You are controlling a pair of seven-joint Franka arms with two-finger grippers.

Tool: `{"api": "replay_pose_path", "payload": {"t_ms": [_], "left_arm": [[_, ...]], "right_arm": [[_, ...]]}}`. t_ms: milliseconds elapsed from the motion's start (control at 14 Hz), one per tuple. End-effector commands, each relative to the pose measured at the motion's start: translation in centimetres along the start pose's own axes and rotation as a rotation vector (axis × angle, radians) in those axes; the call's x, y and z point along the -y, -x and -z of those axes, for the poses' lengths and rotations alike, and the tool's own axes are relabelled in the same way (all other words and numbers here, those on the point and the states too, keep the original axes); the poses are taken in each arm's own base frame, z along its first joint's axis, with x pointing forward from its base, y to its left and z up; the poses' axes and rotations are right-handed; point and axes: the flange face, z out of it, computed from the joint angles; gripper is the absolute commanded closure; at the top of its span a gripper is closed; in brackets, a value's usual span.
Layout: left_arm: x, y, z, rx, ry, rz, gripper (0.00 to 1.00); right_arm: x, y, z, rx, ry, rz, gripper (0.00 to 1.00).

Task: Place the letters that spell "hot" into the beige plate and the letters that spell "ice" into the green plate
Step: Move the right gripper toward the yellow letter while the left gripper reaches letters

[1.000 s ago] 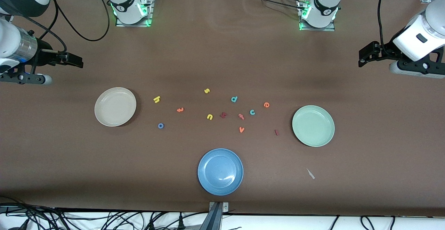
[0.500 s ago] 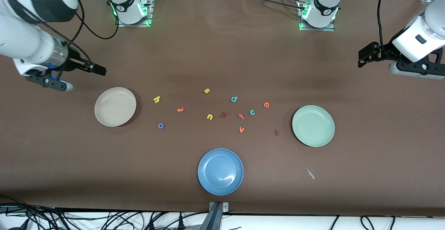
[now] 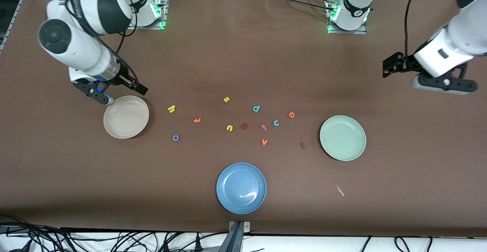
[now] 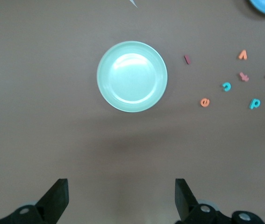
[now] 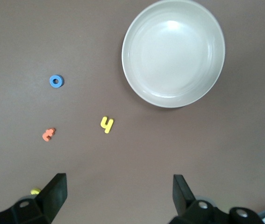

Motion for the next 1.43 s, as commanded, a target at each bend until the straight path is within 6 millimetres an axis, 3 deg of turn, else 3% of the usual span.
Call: {"api": "replay_pose_path", "payload": {"t_ms": [0, 214, 500, 714, 1000, 1214, 1357], "left_arm": [[-3.7, -2.4, -3.3, 0.056, -0.019, -0.059, 0.0], [-8.7, -4.3, -6.6, 0.05, -0.03, -0.032, 0.0], [-17.0, -6.4, -12.3, 0.025, -0.043, 0.102, 0.0], [-21.5, -7.7, -16.6, -0.01, -0.034, 0.127, 0.0], [-25.2, -9.3, -23.0, -0.031, -0.009, 0.103, 0.0], [-27.0, -9.8, -27.0, -0.03, 0.012, 0.092, 0.0], [-27.0, -10.2, -29.3, -0.02, 0.007, 0.083, 0.0]], "right_arm": [[0.9, 1.8, -4.0, -0.016, -0.045, -0.194, 0.0], [2.7, 2.9, -8.1, -0.008, -0.066, -0.303, 0.0], [1.8, 3.2, -11.7, -0.038, -0.131, -0.333, 0.0], [2.2, 2.6, -14.3, -0.036, -0.163, -0.407, 0.0], [2.3, 1.9, -18.7, -0.02, -0.169, -0.443, 0.0], [1.9, 1.3, -22.2, -0.003, -0.156, -0.461, 0.01], [1.7, 1.0, -23.8, 0.002, -0.158, -0.469, 0.01]]}}
